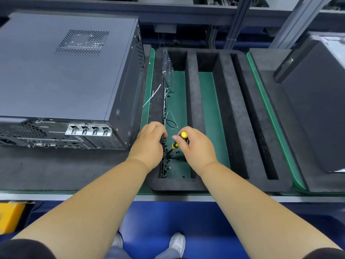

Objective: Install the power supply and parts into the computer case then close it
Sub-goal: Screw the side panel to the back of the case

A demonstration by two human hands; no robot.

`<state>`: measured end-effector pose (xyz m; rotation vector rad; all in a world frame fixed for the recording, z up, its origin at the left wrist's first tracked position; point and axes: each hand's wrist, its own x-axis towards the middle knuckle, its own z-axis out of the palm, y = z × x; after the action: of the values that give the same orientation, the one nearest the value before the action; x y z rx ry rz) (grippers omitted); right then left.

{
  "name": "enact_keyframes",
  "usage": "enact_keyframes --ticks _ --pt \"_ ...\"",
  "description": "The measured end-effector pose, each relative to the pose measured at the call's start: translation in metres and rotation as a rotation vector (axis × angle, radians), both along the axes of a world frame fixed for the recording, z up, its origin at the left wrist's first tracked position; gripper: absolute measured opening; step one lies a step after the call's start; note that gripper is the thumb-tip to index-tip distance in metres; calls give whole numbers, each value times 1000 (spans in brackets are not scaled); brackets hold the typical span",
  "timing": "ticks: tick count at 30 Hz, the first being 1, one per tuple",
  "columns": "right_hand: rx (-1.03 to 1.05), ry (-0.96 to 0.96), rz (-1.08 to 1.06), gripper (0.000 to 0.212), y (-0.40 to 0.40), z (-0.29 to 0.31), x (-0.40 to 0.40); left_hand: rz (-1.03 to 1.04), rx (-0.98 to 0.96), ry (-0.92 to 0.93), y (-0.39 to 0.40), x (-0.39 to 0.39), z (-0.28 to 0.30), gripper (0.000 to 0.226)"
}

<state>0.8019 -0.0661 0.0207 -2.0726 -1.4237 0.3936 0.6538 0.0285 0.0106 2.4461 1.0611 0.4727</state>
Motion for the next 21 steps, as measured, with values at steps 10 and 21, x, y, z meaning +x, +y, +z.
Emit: enact_keyframes --ticks 10,21 --pt "82 267 -152 21 -5 6 1 15 -8 -12 0 0 1 40" --pt "364 493 -340 28 -21 67 33 -41 -319 -172 -4 -6 23 42"
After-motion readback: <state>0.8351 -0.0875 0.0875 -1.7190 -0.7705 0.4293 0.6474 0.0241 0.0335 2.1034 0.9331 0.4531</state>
